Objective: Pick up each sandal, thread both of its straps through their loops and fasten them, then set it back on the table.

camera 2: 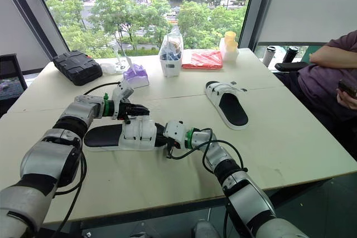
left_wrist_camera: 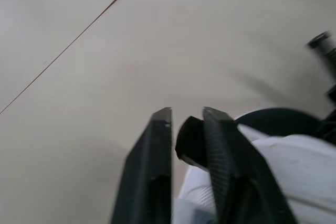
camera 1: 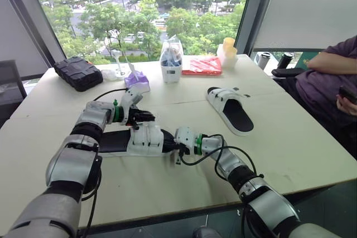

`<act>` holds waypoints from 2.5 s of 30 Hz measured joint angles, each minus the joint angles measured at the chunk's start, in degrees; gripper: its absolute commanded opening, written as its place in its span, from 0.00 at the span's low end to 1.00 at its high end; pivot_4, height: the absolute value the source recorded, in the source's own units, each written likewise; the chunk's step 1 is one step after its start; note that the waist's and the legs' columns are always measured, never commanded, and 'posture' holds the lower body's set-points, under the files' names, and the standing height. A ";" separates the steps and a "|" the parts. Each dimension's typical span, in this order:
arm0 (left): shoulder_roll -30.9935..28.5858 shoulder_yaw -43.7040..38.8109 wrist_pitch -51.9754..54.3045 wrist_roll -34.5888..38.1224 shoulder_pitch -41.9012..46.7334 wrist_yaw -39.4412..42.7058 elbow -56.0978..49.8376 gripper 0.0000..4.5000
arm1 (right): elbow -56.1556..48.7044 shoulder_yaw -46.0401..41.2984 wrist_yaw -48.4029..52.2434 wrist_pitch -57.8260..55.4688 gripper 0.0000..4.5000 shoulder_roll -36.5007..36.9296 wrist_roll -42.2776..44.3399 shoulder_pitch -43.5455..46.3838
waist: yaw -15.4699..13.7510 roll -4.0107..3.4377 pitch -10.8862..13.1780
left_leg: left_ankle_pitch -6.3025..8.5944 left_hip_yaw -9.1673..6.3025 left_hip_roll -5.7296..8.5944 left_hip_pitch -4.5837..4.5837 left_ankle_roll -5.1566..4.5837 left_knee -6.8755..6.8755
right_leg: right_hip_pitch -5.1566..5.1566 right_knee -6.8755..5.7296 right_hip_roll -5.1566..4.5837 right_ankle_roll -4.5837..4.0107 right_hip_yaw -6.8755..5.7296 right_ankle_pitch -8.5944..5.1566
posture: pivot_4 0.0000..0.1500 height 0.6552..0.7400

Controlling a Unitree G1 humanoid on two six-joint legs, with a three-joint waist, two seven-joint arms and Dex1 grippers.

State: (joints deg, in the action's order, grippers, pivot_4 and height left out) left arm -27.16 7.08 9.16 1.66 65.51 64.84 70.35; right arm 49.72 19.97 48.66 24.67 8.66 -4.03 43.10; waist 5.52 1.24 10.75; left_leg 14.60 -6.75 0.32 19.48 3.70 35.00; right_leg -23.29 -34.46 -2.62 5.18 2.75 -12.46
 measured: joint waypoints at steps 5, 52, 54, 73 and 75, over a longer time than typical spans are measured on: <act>-0.15 -0.19 -2.37 -1.01 0.46 1.16 0.43 0.99 | -2.21 -0.70 1.48 -2.90 0.00 -0.05 0.48 -0.37 | 0.05 0.00 0.00 | 0.12 0.00 0.01 0.02 -0.19 -0.04 | -0.05 -0.04 0.01 0.14 0.00 0.08 | 1.00 1.00; -9.48 -17.38 40.84 35.86 -41.87 -12.65 -71.15 0.99 | -72.91 -16.35 3.24 -61.66 0.00 25.92 26.78 -23.45 | -3.46 -0.05 0.29 | 0.41 0.00 0.16 1.91 0.31 0.39 | -1.52 0.25 -0.10 0.31 0.04 0.33 | 1.00 1.00; -7.97 -16.05 42.09 36.52 -39.68 -11.39 -68.55 0.99 | -73.59 -16.36 2.30 -61.89 0.00 25.93 26.89 -24.07 | -3.36 -0.05 0.29 | 0.41 0.01 0.17 1.91 0.31 0.39 | -1.51 0.25 -0.13 0.47 0.05 0.44 | 1.00 1.00; 4.82 -10.22 38.36 32.06 -30.81 -18.43 -58.44 0.11 | -74.73 -17.54 -3.59 -62.46 0.00 26.53 27.48 -25.98 | -3.64 -0.03 0.30 | 0.41 -0.01 0.16 1.96 0.30 0.95 | -1.38 0.13 -0.09 0.44 0.06 0.78 | 1.00 1.00; 10.99 -14.59 34.93 31.37 -28.55 -28.66 -58.44 0.11 | -74.02 -18.13 -5.16 -61.51 0.00 25.64 27.28 -25.38 | -4.37 0.07 0.36 | 0.41 -0.01 0.16 2.04 0.30 1.10 | -1.37 0.20 -0.08 0.61 0.06 0.92 | 1.00 1.00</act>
State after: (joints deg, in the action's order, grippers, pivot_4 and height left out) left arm -16.17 -7.51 44.09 33.03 36.96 36.19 11.91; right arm -24.31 1.83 43.50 -36.85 34.30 23.25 17.73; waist 1.15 1.31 11.11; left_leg 15.01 -6.77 0.47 21.51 4.00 36.11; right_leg -24.65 -34.26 -2.70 5.79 2.81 -11.54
